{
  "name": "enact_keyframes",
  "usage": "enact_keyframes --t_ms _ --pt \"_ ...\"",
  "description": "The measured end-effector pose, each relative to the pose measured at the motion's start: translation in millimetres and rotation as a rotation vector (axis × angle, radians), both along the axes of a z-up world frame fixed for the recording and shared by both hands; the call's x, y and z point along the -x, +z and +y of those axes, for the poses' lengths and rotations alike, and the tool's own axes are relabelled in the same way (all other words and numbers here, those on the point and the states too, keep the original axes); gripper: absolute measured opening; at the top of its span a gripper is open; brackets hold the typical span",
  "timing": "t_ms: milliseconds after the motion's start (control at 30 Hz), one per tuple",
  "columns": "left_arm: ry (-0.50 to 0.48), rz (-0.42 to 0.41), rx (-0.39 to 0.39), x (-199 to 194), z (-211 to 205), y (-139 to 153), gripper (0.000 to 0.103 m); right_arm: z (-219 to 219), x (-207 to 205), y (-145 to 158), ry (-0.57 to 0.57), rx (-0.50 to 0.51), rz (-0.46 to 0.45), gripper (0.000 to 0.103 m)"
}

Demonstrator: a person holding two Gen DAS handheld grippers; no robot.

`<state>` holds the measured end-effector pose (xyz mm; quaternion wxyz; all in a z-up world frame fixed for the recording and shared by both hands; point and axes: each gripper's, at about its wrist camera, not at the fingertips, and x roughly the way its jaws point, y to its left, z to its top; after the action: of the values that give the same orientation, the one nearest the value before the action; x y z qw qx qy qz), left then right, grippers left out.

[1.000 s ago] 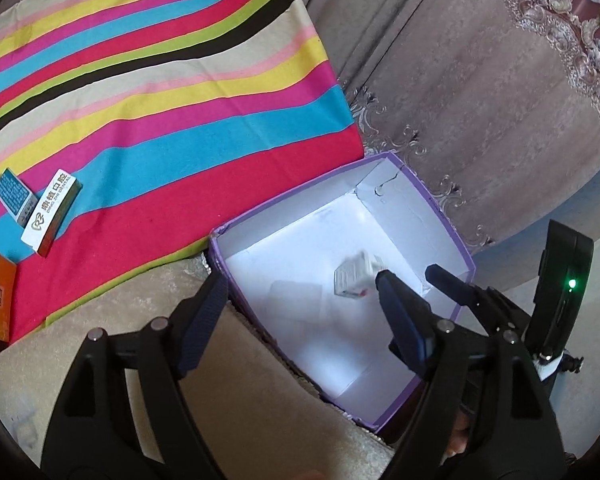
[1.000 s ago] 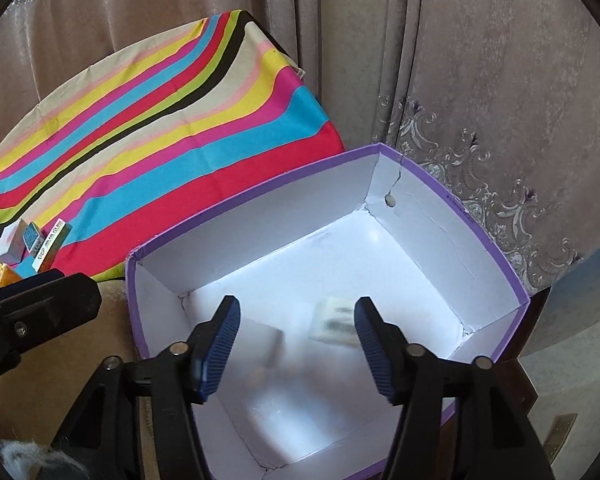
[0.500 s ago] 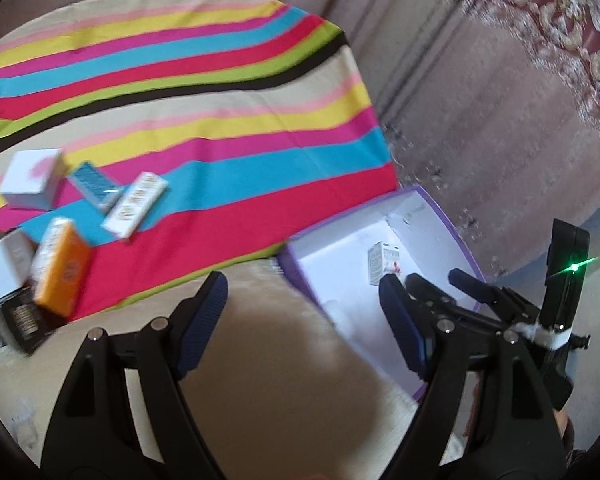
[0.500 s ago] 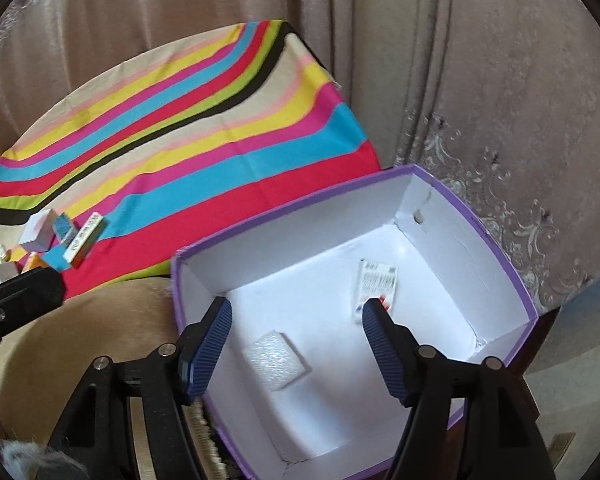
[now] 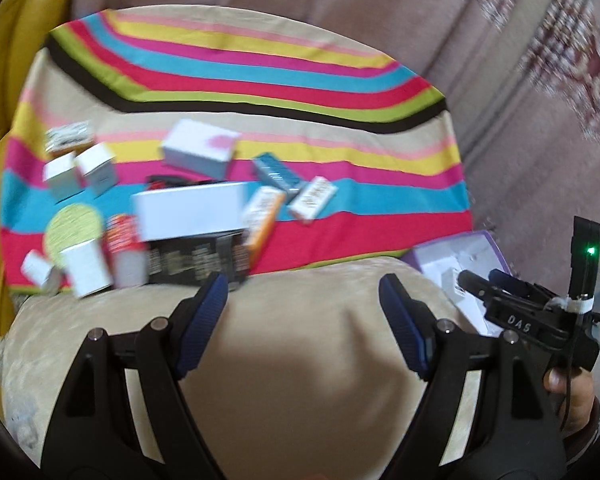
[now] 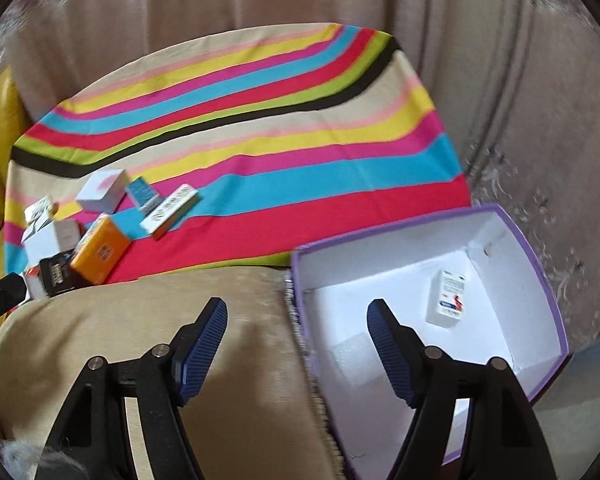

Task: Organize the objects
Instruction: 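Open the right gripper to drop the box, then withdraw, then grasp the white cylindrical tube with the left gripper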

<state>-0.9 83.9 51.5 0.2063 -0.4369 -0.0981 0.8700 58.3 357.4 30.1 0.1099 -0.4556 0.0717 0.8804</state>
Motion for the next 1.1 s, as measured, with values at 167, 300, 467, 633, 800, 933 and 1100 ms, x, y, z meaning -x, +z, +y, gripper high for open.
enact_keyframes --t_ms 167,300,467,633,800,933,1100 --pt "0.097 -0.007 -0.011 -6.7 -48.5 -4.8 0.081 -23.1 10.9 3.3 0.05 0.001 -0.008 0.074" --pt "0.178 -0.026 -0.005 -7.7 -84.1 -14.3 0.081 -47.8 20.1 2.4 0.105 -0.003 -0.023 0.074" --pt "0.291 -0.061 0.011 -4.6 -134.9 -26.8 0.081 -82.1 32.2 -1.0 0.196 0.001 -0.047 0.074" --pt "0.353 -0.101 0.03 3.6 -168.6 -38.1 0.081 -115.4 42.4 -2.6 0.279 0.01 -0.057 0.074" --pt "0.372 -0.146 0.047 18.8 -183.6 -48.9 0.081 -143.9 51.8 -5.1 0.354 -0.002 -0.071 0.075" --pt "0.309 -0.194 0.147 42.5 -187.9 -59.3 0.081 -158.1 56.1 -5.5 0.394 -0.003 -0.076 0.075" --pt "0.182 -0.237 0.281 67.5 -183.7 -76.3 0.081 -165.9 65.9 -4.1 0.4 0.034 -0.076 0.075"
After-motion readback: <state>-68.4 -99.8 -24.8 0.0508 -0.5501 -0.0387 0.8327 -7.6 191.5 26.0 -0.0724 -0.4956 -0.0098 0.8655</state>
